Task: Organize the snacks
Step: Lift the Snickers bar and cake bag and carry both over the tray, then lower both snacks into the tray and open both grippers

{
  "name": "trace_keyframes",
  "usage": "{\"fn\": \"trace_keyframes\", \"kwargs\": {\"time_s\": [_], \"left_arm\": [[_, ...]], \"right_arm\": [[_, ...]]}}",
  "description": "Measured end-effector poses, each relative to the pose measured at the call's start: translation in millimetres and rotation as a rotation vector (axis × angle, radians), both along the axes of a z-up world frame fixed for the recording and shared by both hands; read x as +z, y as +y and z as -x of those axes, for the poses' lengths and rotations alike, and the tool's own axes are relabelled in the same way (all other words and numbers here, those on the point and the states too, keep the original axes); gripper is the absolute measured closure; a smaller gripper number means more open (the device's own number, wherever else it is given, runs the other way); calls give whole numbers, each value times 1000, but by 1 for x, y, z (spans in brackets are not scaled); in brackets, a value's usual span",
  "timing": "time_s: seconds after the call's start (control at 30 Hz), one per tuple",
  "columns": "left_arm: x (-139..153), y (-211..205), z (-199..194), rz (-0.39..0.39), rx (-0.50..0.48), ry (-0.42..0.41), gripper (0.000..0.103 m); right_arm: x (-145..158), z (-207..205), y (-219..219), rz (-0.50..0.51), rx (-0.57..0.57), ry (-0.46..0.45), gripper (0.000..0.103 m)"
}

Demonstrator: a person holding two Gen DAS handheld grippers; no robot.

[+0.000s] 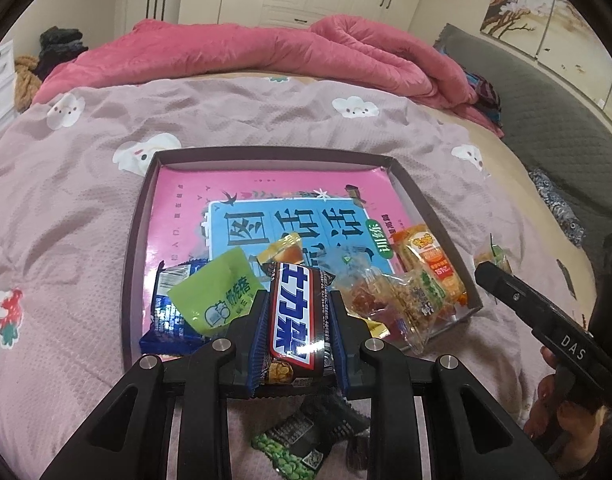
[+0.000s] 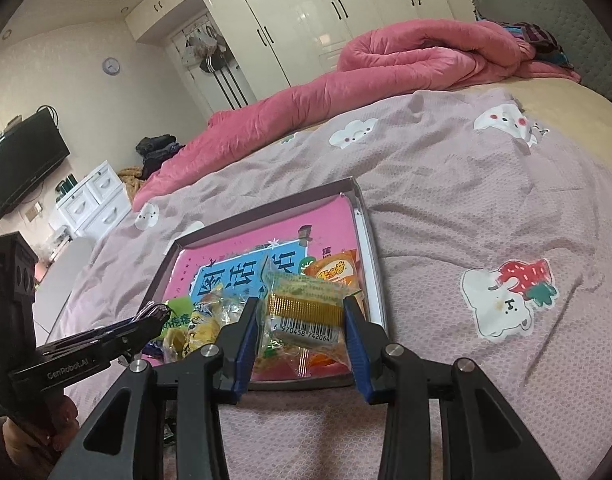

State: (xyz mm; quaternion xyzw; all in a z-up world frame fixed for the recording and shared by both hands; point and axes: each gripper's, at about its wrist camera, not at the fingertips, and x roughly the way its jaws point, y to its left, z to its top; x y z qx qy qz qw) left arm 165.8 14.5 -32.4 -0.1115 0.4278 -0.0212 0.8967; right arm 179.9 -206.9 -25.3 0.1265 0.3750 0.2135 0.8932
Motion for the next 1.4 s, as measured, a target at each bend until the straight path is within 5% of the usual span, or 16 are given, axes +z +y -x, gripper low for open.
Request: {"fn": "trace_keyframes", "kwargs": {"time_s": [1.4], "left_arm": [[-24, -2, -26, 0, 26, 31, 74]], "right_arm": [[-26, -16, 22, 28, 43, 47, 58]]}}
